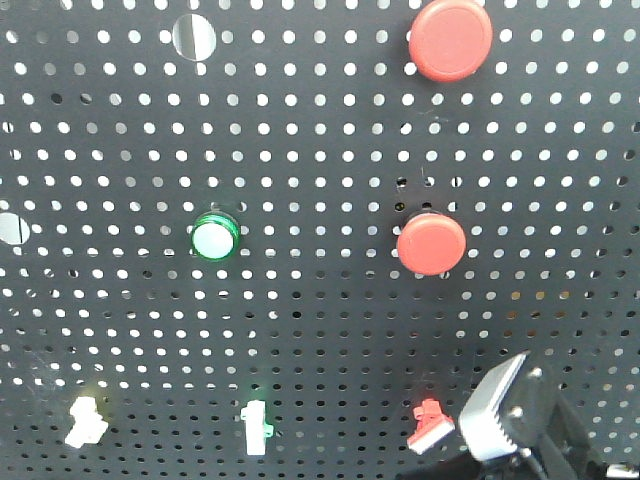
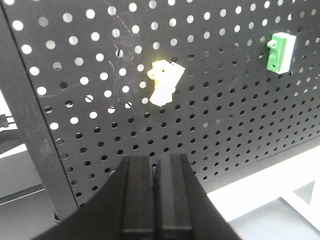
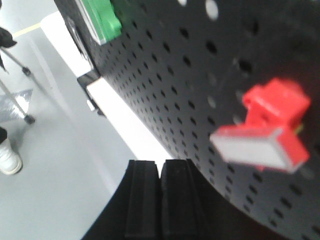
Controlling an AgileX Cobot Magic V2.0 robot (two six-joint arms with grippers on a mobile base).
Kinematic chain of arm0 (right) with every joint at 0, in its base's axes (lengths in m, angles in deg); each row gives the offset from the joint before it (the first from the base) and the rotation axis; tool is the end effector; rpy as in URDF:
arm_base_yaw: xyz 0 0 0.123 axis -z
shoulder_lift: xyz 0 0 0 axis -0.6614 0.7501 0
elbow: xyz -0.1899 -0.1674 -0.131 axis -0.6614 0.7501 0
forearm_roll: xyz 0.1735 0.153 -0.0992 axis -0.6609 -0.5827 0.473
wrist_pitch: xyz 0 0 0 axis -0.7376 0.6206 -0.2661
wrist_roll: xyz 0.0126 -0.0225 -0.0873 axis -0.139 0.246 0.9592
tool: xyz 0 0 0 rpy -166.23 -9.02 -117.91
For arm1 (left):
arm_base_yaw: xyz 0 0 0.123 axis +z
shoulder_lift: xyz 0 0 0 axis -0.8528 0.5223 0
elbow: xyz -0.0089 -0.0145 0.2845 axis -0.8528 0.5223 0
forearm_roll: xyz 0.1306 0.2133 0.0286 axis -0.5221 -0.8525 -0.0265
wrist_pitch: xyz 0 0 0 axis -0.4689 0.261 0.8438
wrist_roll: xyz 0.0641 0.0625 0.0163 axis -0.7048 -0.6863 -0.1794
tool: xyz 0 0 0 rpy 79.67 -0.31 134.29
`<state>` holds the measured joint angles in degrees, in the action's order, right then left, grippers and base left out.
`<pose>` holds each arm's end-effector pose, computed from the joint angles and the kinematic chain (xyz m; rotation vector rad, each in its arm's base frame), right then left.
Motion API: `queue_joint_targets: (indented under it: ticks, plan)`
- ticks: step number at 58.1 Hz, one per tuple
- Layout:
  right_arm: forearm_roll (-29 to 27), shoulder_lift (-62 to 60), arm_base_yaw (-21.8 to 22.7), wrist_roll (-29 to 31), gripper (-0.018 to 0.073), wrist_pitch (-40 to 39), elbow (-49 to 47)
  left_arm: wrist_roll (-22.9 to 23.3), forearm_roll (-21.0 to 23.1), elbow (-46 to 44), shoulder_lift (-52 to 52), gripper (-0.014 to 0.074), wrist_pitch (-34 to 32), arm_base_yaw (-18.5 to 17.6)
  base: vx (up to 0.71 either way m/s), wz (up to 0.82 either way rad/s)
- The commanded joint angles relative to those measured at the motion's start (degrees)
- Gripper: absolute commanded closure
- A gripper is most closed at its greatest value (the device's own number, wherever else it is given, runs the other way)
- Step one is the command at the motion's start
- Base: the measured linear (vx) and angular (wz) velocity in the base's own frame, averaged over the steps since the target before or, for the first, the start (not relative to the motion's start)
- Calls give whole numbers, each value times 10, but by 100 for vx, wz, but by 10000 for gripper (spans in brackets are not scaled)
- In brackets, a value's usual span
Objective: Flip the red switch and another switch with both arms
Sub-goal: 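Push the red-and-white toggle switch over with the right gripper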
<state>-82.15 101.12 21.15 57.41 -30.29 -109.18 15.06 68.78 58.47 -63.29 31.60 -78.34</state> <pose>0.1937 0.1231 0.2839 -0.8977 2.0043 0.7014 0.0690 -0.0297 0.2720 0.4114 1.6707 -0.2301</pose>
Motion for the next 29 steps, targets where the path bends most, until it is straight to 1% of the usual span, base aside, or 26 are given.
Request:
queue_joint_targets:
  ticks: [1, 6, 12, 19, 29]
  plan:
    - [2, -10, 4, -22, 566, 8, -13, 3, 3, -15, 5, 594, -49, -3, 0, 0]
    - [4, -30, 4, -24, 566, 1, 22, 3, 3, -15, 5, 594, -49, -3, 0, 0]
    - [3, -80, 4, -23, 566, -42, 85, 3, 5, -15, 5, 594, -49, -3, 0, 0]
    - [3, -186, 4, -23, 566, -113, 154, 3, 5, -15, 5, 594, -49, -3, 0, 0]
    - [7, -345, 4, -23, 566, -194, 203, 8, 5, -15, 5, 594, -45, -3, 0, 0]
